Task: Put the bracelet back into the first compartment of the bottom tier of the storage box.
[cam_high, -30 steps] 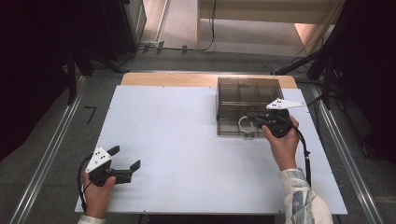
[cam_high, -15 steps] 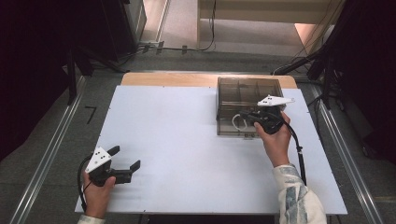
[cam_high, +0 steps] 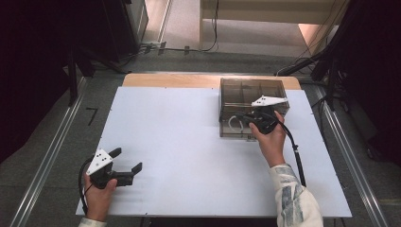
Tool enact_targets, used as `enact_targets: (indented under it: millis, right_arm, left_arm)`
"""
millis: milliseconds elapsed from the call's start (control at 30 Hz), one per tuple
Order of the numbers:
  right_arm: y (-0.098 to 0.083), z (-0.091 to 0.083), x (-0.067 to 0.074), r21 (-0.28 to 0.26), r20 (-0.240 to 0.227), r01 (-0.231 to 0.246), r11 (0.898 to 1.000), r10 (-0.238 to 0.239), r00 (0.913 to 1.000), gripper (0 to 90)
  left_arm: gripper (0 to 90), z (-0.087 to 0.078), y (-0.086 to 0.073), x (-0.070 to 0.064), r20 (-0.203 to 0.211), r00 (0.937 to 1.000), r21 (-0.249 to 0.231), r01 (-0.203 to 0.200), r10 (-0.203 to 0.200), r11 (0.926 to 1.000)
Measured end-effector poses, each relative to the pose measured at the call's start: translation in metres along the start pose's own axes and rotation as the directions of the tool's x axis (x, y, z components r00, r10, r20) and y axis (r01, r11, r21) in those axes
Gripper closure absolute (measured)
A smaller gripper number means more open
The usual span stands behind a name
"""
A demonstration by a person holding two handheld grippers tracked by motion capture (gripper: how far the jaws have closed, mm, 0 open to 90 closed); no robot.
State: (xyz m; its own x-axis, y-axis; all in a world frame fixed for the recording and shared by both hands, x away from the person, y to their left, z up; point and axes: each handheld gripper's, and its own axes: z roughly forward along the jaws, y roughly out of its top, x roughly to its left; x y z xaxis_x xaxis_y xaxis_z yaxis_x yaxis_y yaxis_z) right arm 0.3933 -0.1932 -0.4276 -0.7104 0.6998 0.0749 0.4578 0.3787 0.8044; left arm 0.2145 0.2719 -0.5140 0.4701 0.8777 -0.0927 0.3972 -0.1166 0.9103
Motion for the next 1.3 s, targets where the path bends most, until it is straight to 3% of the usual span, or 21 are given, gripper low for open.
enact_targets:
  millis: [800, 1200, 1300]
  right_arm:
    - [-0.003, 0.02, -0.001, 0.03, -0.02, -0.011, 0.999, 0.012, 0.9997, 85.6]
    - [-0.007, 0.026, -0.004, 0.062, -0.005, -0.011, 0.998, 0.012, 0.9999, 85.0]
    - [-0.007, 0.027, -0.005, 0.062, -0.002, -0.019, 0.998, 0.019, 0.9998, 77.8]
  left_arm:
    - [0.5, 0.0, 0.0, 0.0, -0.001, 1.0, -0.002, -0.002, 0.002, 1.0]
    - [0.5, 0.0, 0.0, 0.0, -0.002, 1.0, -0.002, -0.003, 0.003, 1.0]
    - [0.5, 0.0, 0.0, 0.0, -0.001, 1.0, -0.003, -0.003, 0.003, 1.0]
